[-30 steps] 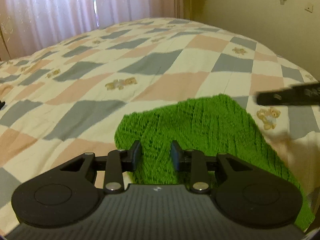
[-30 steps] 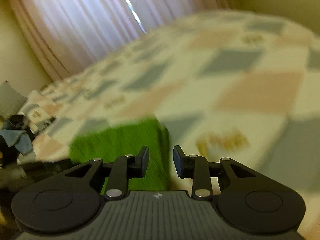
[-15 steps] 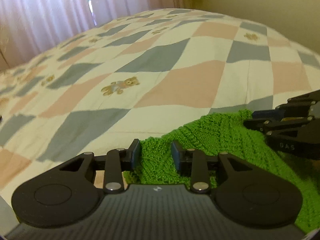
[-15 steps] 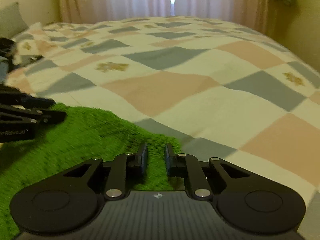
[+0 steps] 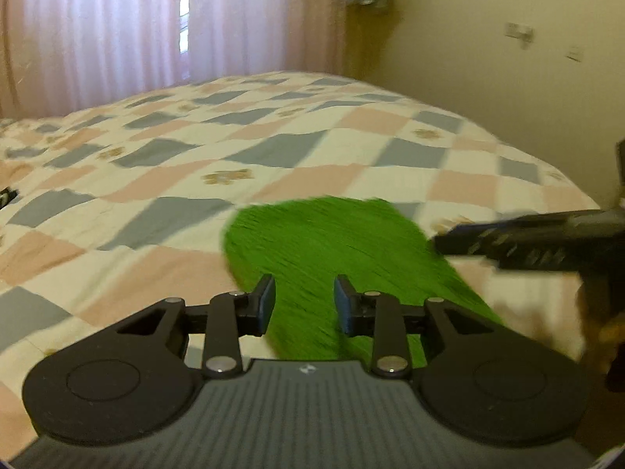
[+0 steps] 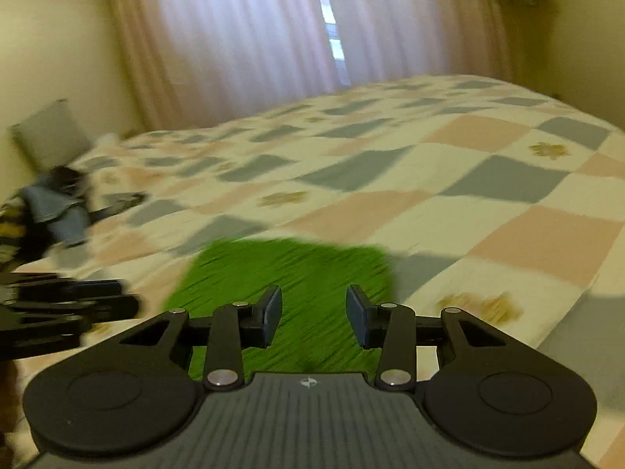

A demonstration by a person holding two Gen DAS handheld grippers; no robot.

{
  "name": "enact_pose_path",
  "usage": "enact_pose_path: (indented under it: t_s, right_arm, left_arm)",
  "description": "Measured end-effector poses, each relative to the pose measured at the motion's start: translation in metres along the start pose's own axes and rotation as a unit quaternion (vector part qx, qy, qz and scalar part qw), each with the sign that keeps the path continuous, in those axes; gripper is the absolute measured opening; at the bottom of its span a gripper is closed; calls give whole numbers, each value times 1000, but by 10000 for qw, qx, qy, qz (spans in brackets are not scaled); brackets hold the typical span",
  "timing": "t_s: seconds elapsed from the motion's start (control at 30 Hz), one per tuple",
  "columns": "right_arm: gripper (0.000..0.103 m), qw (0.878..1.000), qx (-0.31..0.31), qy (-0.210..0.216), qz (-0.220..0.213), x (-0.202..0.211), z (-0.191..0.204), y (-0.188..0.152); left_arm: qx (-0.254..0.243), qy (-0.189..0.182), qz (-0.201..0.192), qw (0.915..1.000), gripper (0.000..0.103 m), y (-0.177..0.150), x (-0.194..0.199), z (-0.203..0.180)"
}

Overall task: Fold clothes
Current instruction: 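Hold the folded vest edge with both grippers and straighten it on the bed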

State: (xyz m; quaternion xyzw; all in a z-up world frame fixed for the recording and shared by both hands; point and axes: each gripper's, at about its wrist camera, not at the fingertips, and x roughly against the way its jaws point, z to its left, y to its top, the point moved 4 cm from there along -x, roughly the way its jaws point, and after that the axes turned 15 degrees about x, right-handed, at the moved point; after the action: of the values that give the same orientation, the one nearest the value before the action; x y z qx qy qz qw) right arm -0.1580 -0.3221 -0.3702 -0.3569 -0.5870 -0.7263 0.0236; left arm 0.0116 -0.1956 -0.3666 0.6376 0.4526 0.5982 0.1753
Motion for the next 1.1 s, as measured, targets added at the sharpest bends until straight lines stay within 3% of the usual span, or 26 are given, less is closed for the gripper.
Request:
enact_pose_path:
  t_s: [0.07, 0.17, 0.27, 0.33, 0.5, 0.67, 0.8, 0.97, 1.1]
  right_arm:
    - [41, 9998, 130, 114, 131, 6, 21, -15]
    - [43, 9962, 499, -104, 706, -4, 37, -49]
    - [45, 9933, 610, -271, 948, -11, 35, -72]
    - [45, 9926, 558, -238, 1049, -10, 32, -68]
    - [45, 9952, 490, -223, 812, 20, 35, -56]
    - [45, 9975, 495, -72, 505, 51, 44, -69]
    - [47, 9914, 530, -238, 1170, 29, 41, -104]
    - [47, 9925, 482, -335, 1076, 40, 43, -99]
    - [47, 9959, 485, -481, 594, 65, 50, -84]
  left_arm:
    - [-147, 78, 232, 9996, 29, -18, -8, -9]
    - [-175, 281, 762, 9965, 29, -44, -37, -15]
    - [-731, 581, 648, 9935, 29, -51, -42, -32]
    - [-871, 636, 643, 9921, 28, -45, -36, -38]
    - [-616, 393, 290, 9969, 28, -37, 13, -36]
    - [-530, 174, 533, 9970, 28, -65, 21, -48]
    - [-473, 461, 709, 9953, 29, -85, 4, -49]
    - [-218, 504, 523, 9971, 29, -76, 25, -51]
    - [32, 467, 394, 9981, 29, -79, 44, -50]
